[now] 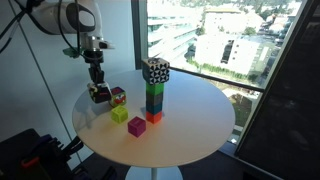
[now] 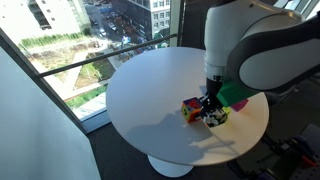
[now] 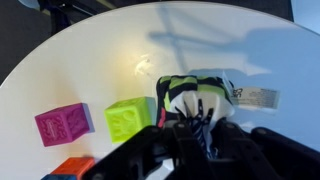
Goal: Stack the two left toy foams together
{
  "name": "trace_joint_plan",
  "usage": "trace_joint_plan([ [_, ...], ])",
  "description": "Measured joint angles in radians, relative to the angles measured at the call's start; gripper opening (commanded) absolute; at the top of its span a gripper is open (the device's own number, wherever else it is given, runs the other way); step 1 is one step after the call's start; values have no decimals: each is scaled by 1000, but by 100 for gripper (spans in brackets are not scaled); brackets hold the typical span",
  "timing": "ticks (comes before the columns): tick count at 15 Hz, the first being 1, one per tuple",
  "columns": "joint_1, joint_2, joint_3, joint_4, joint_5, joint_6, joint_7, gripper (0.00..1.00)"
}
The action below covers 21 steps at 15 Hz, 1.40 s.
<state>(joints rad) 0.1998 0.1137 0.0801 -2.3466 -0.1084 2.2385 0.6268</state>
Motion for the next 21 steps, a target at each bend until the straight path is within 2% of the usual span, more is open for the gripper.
trace_joint_plan([
  [10, -4, 22, 0, 87, 0, -6, -47, 8],
  [21, -7, 122, -10, 196, -1, -6, -64, 8],
])
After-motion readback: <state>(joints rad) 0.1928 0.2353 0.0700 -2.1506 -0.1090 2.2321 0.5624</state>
